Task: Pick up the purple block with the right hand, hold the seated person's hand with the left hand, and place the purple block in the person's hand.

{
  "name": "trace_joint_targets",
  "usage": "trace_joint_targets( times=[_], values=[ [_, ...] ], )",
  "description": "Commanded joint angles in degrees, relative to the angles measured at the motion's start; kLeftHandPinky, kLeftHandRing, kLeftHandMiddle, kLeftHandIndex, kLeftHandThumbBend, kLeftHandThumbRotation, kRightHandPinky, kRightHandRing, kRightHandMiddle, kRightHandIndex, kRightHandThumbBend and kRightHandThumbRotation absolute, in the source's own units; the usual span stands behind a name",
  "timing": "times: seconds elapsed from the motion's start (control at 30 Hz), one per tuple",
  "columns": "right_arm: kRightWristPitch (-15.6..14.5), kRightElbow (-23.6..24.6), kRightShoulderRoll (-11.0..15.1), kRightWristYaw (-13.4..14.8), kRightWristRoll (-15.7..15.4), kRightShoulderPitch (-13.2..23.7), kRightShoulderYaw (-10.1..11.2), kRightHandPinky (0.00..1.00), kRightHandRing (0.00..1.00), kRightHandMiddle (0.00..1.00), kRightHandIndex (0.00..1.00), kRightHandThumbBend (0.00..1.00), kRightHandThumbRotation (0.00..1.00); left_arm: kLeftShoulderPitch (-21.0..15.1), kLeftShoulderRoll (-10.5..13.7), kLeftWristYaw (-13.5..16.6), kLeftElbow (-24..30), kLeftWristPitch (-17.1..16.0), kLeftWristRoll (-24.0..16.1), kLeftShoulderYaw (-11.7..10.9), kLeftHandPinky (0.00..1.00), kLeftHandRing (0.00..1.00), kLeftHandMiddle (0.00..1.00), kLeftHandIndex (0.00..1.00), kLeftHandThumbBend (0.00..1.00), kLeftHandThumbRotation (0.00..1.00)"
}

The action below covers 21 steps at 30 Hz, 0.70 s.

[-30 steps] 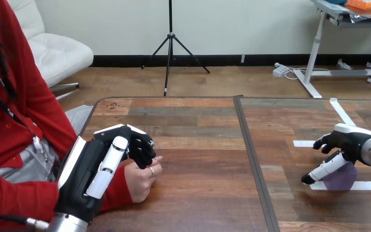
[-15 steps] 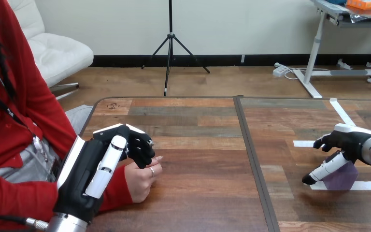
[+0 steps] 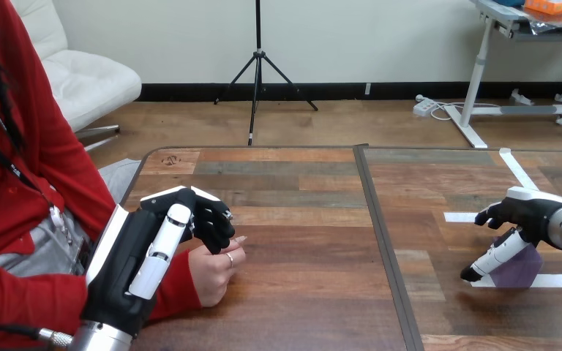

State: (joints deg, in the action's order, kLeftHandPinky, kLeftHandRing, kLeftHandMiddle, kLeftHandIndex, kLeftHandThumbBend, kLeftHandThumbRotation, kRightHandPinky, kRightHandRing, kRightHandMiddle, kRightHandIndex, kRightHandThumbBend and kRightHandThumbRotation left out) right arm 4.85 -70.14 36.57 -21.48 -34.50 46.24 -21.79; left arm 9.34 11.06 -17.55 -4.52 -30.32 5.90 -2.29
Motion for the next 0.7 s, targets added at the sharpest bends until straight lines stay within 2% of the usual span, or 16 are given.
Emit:
trace_joint_targets(
  times=[0.0, 0.1, 0.4, 0.5, 0.6, 0.67],
  values=[
    [-0.07, 2.13, 3.39, 0.18, -0.44, 4.44, -0.06, 0.75, 0.9, 0.93, 0.9, 1.0, 0.27, -3.88, 1.07, -0.02, 1.13, -1.27, -0.26, -0.71, 0.39, 0.43, 0.47, 0.46, 0.21, 0.97],
    [-0.04, 2.41, 3.66, -0.22, -0.32, 4.63, 0.18, 0.76, 0.9, 0.93, 0.89, 1.0, 0.26, -3.96, 1.04, -0.11, 1.11, -1.09, -0.07, -0.68, 0.39, 0.43, 0.47, 0.46, 0.21, 0.98],
    [-0.36, 3.56, 4.46, -1.04, 0.11, 5.0, 0.81, 0.69, 0.87, 0.92, 0.89, 1.0, 0.22, -4.06, 0.82, -0.04, 1.37, -0.51, 0.2, -0.61, 0.38, 0.43, 0.47, 0.46, 0.2, 0.98],
    [0.08, 4.67, 5.07, -1.21, 0.06, 4.86, 0.83, 0.61, 0.81, 0.88, 0.88, 1.0, 0.22, -4.21, 0.82, 0.01, 1.13, -0.75, 0.02, -0.6, 0.38, 0.43, 0.46, 0.46, 0.2, 0.98],
    [0.32, 6.04, 5.77, -1.3, -0.68, 4.73, 0.29, 0.46, 0.65, 0.74, 0.87, 1.0, 0.2, -4.26, 0.93, 0.46, 0.98, -1.02, -0.92, -0.65, 0.38, 0.43, 0.46, 0.46, 0.19, 0.98],
    [0.18, 6.74, 6.08, -1.37, -1.51, 4.75, -0.35, 0.44, 0.69, 0.77, 0.86, 1.0, 0.22, -4.32, 1.02, 0.83, 0.84, -1.18, -1.62, -0.72, 0.38, 0.43, 0.46, 0.46, 0.2, 0.99]
  ],
)
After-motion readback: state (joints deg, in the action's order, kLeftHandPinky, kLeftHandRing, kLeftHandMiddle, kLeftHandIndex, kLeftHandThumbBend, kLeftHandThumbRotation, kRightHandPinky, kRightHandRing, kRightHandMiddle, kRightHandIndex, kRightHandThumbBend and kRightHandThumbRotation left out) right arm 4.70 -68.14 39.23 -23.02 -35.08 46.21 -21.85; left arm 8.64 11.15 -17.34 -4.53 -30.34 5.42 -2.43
